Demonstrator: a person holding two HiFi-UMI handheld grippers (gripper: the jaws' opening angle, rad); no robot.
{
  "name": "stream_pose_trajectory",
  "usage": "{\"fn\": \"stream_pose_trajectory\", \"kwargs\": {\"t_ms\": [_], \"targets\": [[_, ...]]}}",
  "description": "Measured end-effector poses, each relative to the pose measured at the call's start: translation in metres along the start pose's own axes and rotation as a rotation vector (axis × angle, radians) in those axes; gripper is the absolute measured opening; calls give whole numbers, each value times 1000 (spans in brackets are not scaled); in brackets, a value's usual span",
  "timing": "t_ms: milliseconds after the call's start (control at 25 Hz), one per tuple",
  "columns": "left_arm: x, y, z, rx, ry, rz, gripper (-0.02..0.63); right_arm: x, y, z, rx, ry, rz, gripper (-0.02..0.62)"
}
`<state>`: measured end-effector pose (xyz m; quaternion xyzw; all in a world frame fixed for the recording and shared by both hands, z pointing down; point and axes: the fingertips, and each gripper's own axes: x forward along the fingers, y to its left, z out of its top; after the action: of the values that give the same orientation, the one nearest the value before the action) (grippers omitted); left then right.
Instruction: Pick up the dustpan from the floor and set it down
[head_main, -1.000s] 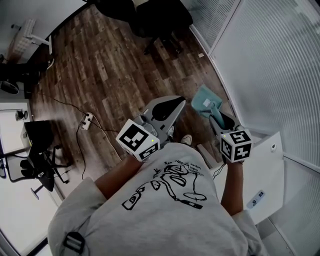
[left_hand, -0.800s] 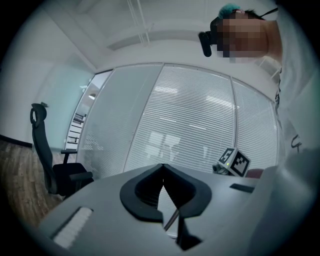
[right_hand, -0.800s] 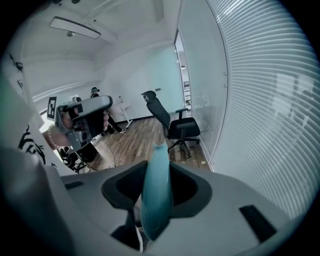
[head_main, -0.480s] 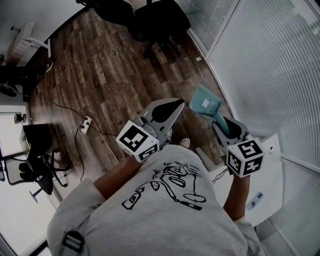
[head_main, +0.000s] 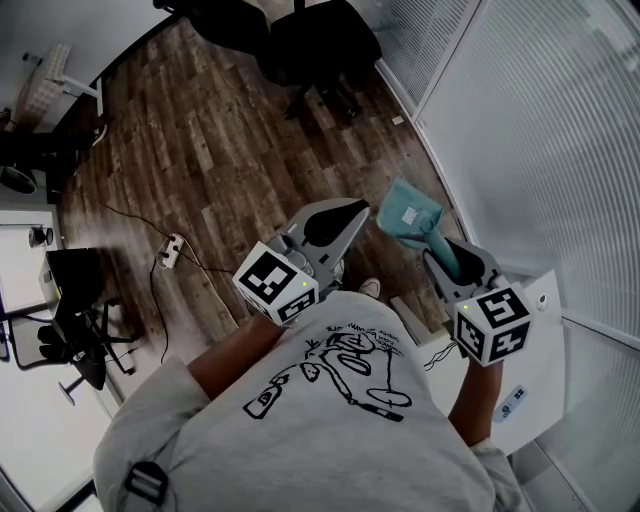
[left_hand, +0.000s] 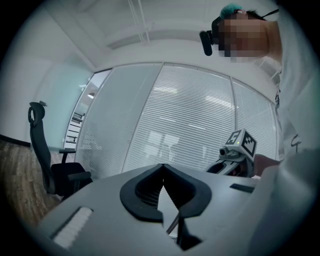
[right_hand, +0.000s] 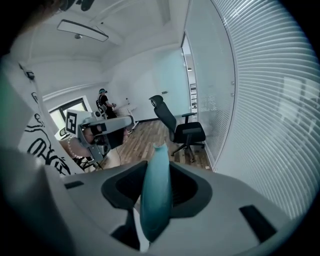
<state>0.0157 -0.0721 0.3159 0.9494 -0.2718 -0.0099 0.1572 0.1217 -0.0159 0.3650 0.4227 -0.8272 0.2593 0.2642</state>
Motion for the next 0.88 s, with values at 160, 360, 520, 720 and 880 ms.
{"fn": "stream_pose_trajectory", "kwargs": {"t_ms": [160,360,520,720,880], "targets": [[4,3,0,3,7,1,2,2,-3,3,-3,0,4,121],[3,3,-3,1,11,2,2,2,-1,4,-4,-9,9,121],[3,4,-3,-7,11,5,2,1,-2,7,-5,-12,8,121],[-1,3,1,2,9,3,2,-2,5,9,-8,-10,5,121],[3,5,-1,-2,11,4,2,2,1,9,-4,-10,9,121]]}}
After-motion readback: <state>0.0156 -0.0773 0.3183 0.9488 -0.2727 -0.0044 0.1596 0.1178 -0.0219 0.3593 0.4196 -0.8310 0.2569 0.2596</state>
